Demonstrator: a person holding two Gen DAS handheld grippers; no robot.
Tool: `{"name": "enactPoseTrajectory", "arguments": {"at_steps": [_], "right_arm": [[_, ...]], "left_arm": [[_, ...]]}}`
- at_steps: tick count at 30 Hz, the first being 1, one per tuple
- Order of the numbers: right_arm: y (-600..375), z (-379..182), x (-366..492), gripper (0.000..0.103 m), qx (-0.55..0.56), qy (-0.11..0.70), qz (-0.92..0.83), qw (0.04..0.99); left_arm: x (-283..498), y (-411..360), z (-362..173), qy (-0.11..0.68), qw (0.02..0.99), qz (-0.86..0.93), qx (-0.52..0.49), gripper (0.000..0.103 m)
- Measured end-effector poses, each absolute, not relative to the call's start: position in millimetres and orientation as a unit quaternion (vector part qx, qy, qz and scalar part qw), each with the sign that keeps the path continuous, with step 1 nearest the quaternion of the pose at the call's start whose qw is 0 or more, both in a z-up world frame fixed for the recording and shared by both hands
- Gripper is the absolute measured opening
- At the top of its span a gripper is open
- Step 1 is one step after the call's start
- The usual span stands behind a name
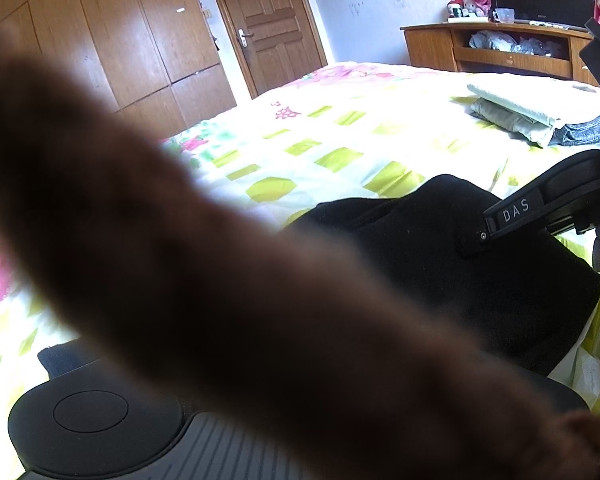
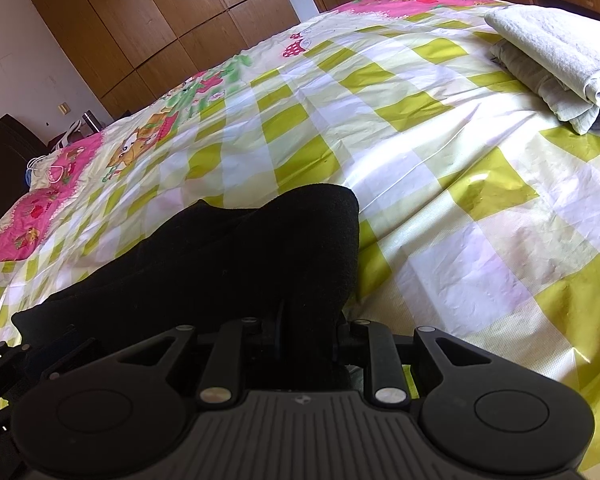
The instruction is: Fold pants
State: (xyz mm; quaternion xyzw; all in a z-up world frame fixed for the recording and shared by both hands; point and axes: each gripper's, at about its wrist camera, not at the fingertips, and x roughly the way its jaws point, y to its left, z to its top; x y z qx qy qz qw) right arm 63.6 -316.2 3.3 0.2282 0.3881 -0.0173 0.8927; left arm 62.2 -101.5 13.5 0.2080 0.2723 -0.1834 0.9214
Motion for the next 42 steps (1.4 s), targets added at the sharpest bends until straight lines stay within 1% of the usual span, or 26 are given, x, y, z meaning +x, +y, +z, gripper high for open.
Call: {"name": "enactPoseTrajectory", "arguments": {"at_steps": [5,8,10,13,19,21,23,26,30,33,36,42], "right_arm": [[-316.3,3.5,63.3,0.037,0.228,0.388,-0.018,0.893],[-316.2,3.6,63.2,0.037,0.228,0.388,-0.018,0.893],[-315.9,3.4,62.9,0.037,0.227,0.388,-0.018,0.893],[-315.0,2.8,63.2,0.037,0.223,0.389,-0.018,0.894],[-313.6,3.9,63.6,0.037,0.215,0.389,-0.019,0.896],[-313.6,4.2,63.4,0.037,0.214,0.388,-0.019,0.896],[-313.8,4.7,62.6,0.036,0.215,0.386,-0.019,0.897],[-314.7,9.5,61.8,0.033,0.219,0.387,-0.018,0.896],[-312.3,27.4,60.1,0.029,0.217,0.388,-0.015,0.895],[-302.5,50.3,59.7,0.027,0.2,0.384,-0.01,0.901],[-286.1,76.9,61.3,0.027,0.181,0.375,0.004,0.909],[-225.4,125.8,81.0,0.027,0.142,0.361,0.049,0.92]], "left_arm": [[68.0,-102.1,9.2,0.274,0.922,-0.176,0.21,0.022],[71.0,-101.6,0.5,0.288,0.917,-0.174,0.215,0.022],[70.3,-101.9,-8.8,0.304,0.908,-0.175,0.229,0.023],[62.5,-100.1,-15.8,0.302,0.905,-0.178,0.243,0.023],[61.4,-97.6,-13.7,0.302,0.906,-0.179,0.235,0.023],[60.2,-95.6,-11.0,0.298,0.908,-0.18,0.233,0.026],[59.0,-90.1,-6.9,0.294,0.91,-0.179,0.232,0.026],[57.2,-75.2,1.4,0.282,0.917,-0.166,0.229,0.026],[62.3,-44.0,7.0,0.275,0.926,-0.139,0.217,0.026],[68.2,-19.2,2.4,0.278,0.929,-0.12,0.214,0.026],[72.5,11.6,1.9,0.286,0.933,-0.11,0.189,0.026],[65.6,61.4,8.3,0.287,0.939,-0.103,0.158,0.027]]}}
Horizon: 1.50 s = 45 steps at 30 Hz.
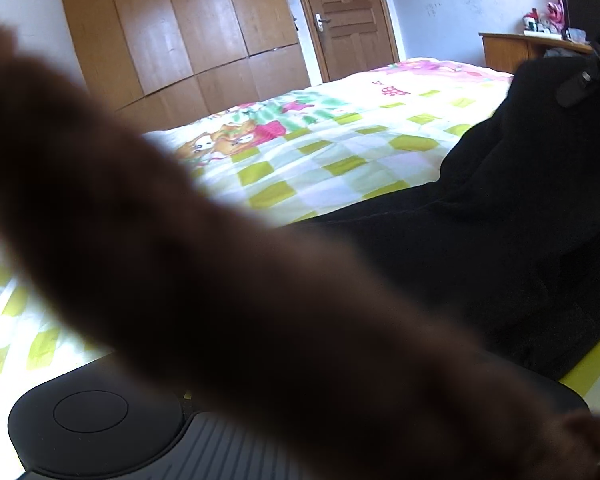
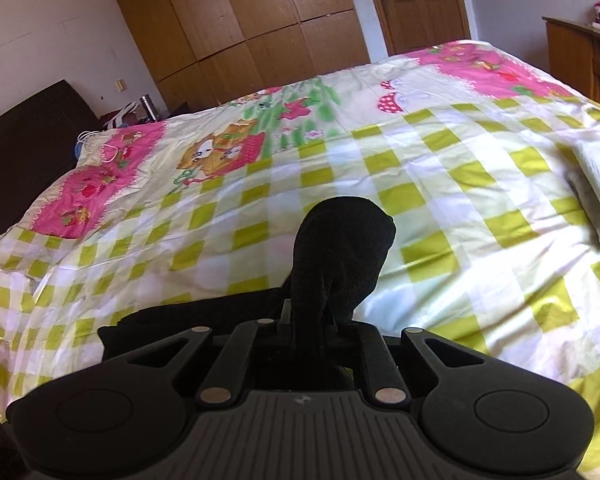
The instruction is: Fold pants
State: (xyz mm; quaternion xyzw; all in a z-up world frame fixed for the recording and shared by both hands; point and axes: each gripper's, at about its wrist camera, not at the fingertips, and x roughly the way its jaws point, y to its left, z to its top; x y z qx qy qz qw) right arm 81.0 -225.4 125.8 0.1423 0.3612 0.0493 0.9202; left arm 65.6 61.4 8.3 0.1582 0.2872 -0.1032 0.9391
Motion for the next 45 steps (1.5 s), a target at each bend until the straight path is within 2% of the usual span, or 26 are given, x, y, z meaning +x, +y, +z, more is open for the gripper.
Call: {"name": "enactPoseTrajectory", "arguments": {"at_steps": [6,15,27,32,33,36,38,41,45], "right_arm": [[-127.2,140.3,98.6,0.027,0.057,0.361,0.112,0.924],[-20.2,97.6,124.5,0.027,-0.011,0.422,0.142,0.895],[6.4,92.2,135.7,0.027,0.01,0.444,0.136,0.886],[11.1,84.3,141.2,0.033,0.037,0.471,0.152,0.868],[10.3,84.5,140.3,0.036,0.044,0.469,0.158,0.868],[0.8,84.8,140.8,0.048,0.091,0.47,0.194,0.856],[-5.5,84.0,141.1,0.049,0.126,0.473,0.232,0.84],[-12.4,86.9,135.7,0.048,0.137,0.466,0.258,0.835],[-32.4,99.4,132.7,0.048,0.085,0.419,0.237,0.873]], "left_arm": [[61.3,79.9,6.6,0.29,0.941,-0.117,0.13,0.027],[67.6,100.5,1.1,0.303,0.94,-0.142,0.06,0.026],[67.4,102.8,0.8,0.302,0.941,-0.149,0.041,0.023],[59.9,115.0,7.6,0.285,0.946,-0.155,0.012,0.024],[55.0,122.7,11.4,0.28,0.948,-0.149,-0.003,0.025],[35.5,145.7,20.8,0.275,0.95,-0.14,-0.042,0.042],[21.8,160.1,23.3,0.278,0.95,-0.131,-0.058,0.055],[6.6,173.8,25.3,0.291,0.948,-0.11,-0.064,0.055],[-7.7,181.3,35.5,0.285,0.945,-0.123,-0.104,0.056]]}}
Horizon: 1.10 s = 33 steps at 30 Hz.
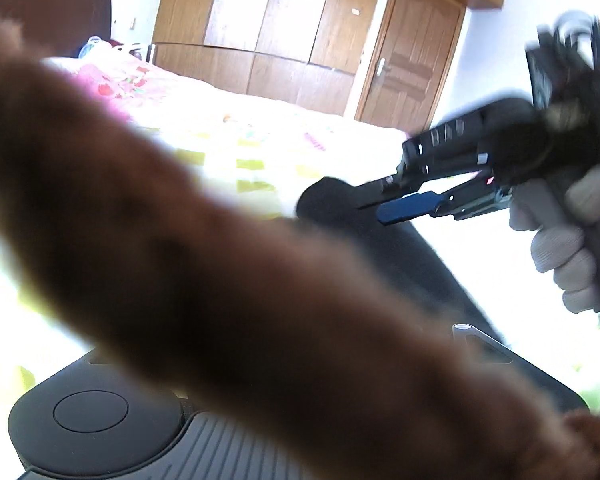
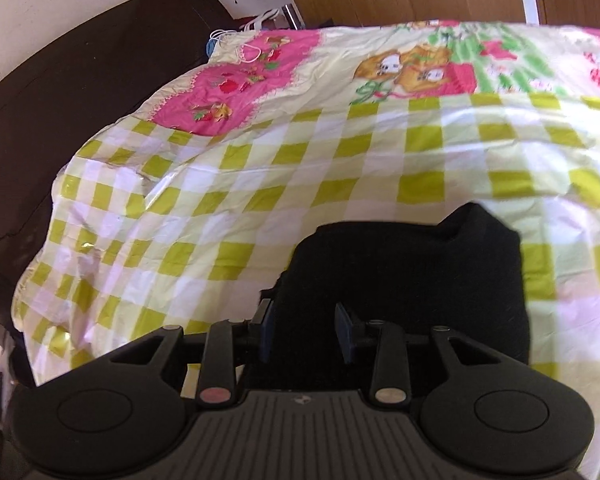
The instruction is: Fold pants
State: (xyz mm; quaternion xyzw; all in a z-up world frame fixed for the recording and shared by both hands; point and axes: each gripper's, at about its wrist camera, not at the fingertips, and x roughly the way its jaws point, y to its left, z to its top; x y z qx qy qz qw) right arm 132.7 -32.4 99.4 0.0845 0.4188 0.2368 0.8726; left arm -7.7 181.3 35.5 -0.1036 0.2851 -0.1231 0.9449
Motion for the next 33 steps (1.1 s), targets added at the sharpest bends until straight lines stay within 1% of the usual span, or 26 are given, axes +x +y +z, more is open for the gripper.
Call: {"name": "enactPoseTrajectory", "arguments": {"at_steps": [3,5,7,10,14,16,18,20,21,23,24,25,27,28,29,30,31,32,33], "right_arm": [[-41.9,104.3,139.4,0.048,0.04,0.407,0.238,0.881],[-41.7,106.7,145.0,0.049,-0.008,0.385,0.25,0.888],[-38.3,104.5,154.8,0.052,-0.047,0.369,0.269,0.889],[-32.9,96.9,174.0,0.053,-0.092,0.355,0.305,0.879],[-21.6,88.1,196.6,0.059,-0.136,0.356,0.383,0.841],[-19.6,83.1,206.2,0.065,-0.142,0.359,0.418,0.822],[-19.3,76.8,216.3,0.067,-0.139,0.364,0.446,0.806],[-19.3,68.5,228.2,0.069,-0.122,0.384,0.463,0.79],[-18.4,63.4,234.6,0.069,-0.112,0.399,0.469,0.78],[-18.5,56.4,243.0,0.068,-0.092,0.422,0.465,0.773],[-19.5,54.3,244.8,0.063,-0.078,0.432,0.467,0.767],[-20.6,53.8,244.4,0.048,-0.066,0.439,0.47,0.763],[-23.9,59.5,235.4,0.032,-0.058,0.434,0.467,0.768],[-24.8,63.8,229.0,0.028,-0.063,0.426,0.463,0.775],[-26.7,68.8,221.9,0.027,-0.067,0.419,0.46,0.78],[-29.7,74.2,216.6,0.026,-0.066,0.413,0.456,0.785],[-33.6,80.3,212.0,0.025,-0.061,0.408,0.453,0.79],[-38.4,87.4,208.2,0.025,-0.053,0.401,0.451,0.795],[-43.4,94.5,205.0,0.024,-0.044,0.395,0.448,0.801]], "left_arm": [[-5.7,176.9,44.5,0.274,0.944,-0.138,-0.119,0.058],[-0.1,169.1,48.2,0.269,0.946,-0.143,-0.115,0.068],[8.9,159.1,44.5,0.277,0.945,-0.142,-0.102,0.069],[22.5,145.7,36.4,0.294,0.941,-0.144,-0.089,0.069],[33.0,138.7,32.5,0.304,0.938,-0.139,-0.091,0.069],[32.1,137.7,35.5,0.309,0.936,-0.137,-0.096,0.069],[33.2,138.5,36.5,0.313,0.934,-0.14,-0.1,0.07],[37.3,136.2,33.9,0.32,0.932,-0.139,-0.101,0.074],[40.9,134.2,30.7,0.326,0.931,-0.136,-0.097,0.074],[46.9,129.4,24.4,0.34,0.928,-0.126,-0.083,0.071],[47.6,127.8,23.0,0.342,0.928,-0.122,-0.079,0.07],[46.9,126.7,23.0,0.342,0.929,-0.117,-0.077,0.066],[44.4,125.3,25.6,0.339,0.931,-0.111,-0.072,0.052],[43.2,125.1,27.6,0.338,0.932,-0.106,-0.071,0.036],[42.0,125.4,29.8,0.337,0.933,-0.102,-0.072,0.027],[40.8,126.5,32.5,0.335,0.934,-0.101,-0.076,0.023],[39.3,127.7,35.3,0.332,0.935,-0.099,-0.081,0.016],[37.3,128.8,38.9,0.326,0.936,-0.098,-0.085,0.013],[34.5,129.6,43.3,0.318,0.939,-0.098,-0.089,0.012]]}}
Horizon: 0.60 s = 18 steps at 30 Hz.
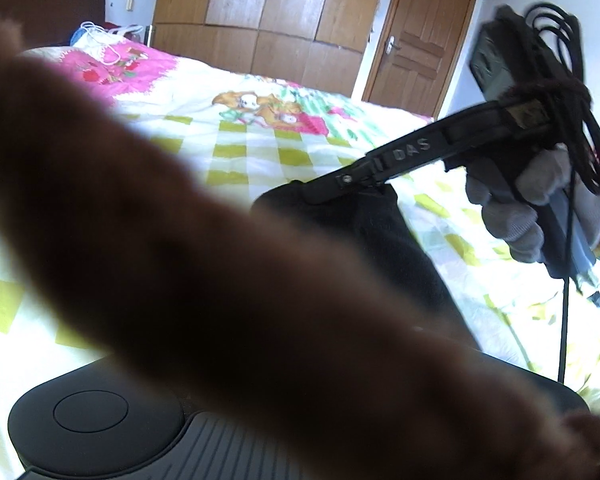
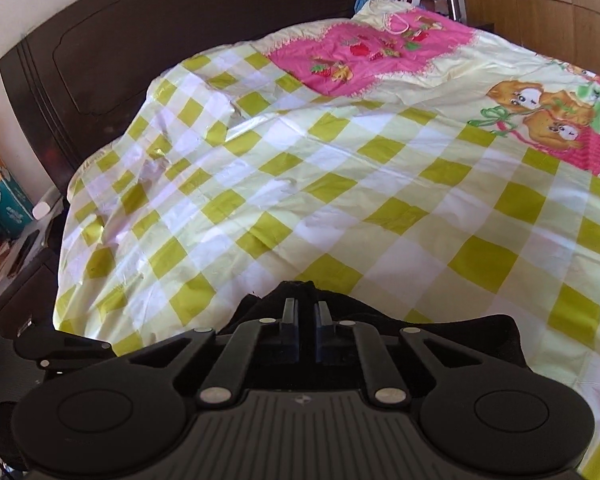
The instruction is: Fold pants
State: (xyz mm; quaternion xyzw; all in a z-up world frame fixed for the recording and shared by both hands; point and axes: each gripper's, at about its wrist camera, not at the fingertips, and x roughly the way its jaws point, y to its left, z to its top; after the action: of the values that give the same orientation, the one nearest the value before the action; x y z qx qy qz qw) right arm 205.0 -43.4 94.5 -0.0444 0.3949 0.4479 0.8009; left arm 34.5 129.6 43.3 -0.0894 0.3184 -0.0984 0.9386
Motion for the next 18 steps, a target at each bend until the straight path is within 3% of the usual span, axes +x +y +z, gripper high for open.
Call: {"name": "enactPoseTrajectory", "arguments": {"at_steps": [4,10,11,12,14,15,17,18], "right_arm": [[-54.9,127.4,194.4,0.019,-0.011,0.367,0.436,0.822],[-29.1,114.6,203.9,0.02,-0.027,0.375,0.442,0.814],[-27.0,110.7,205.1,0.02,-0.037,0.379,0.447,0.809],[-24.4,108.3,206.1,0.026,-0.05,0.381,0.451,0.806],[-21.3,102.7,207.0,0.047,-0.079,0.382,0.462,0.797],[-19.3,101.0,208.7,0.06,-0.093,0.382,0.471,0.79],[-18.1,96.3,213.0,0.063,-0.116,0.382,0.491,0.774],[-16.4,92.8,217.0,0.07,-0.13,0.387,0.497,0.766]], "left_arm": [[17.8,130.5,67.1,0.272,0.952,-0.105,-0.096,0.002],[15.9,144.1,68.0,0.274,0.95,-0.101,-0.107,0.002],[16.7,143.9,66.3,0.28,0.948,-0.111,-0.103,0.011],[17.7,142.6,64.2,0.279,0.949,-0.114,-0.095,0.015],[21.6,139.1,59.7,0.276,0.952,-0.104,-0.079,0.038],[25.1,137.8,56.0,0.279,0.952,-0.102,-0.071,0.043],[29.2,135.3,51.0,0.283,0.952,-0.099,-0.067,0.047],[30.4,133.8,48.7,0.286,0.95,-0.102,-0.066,0.049]]}}
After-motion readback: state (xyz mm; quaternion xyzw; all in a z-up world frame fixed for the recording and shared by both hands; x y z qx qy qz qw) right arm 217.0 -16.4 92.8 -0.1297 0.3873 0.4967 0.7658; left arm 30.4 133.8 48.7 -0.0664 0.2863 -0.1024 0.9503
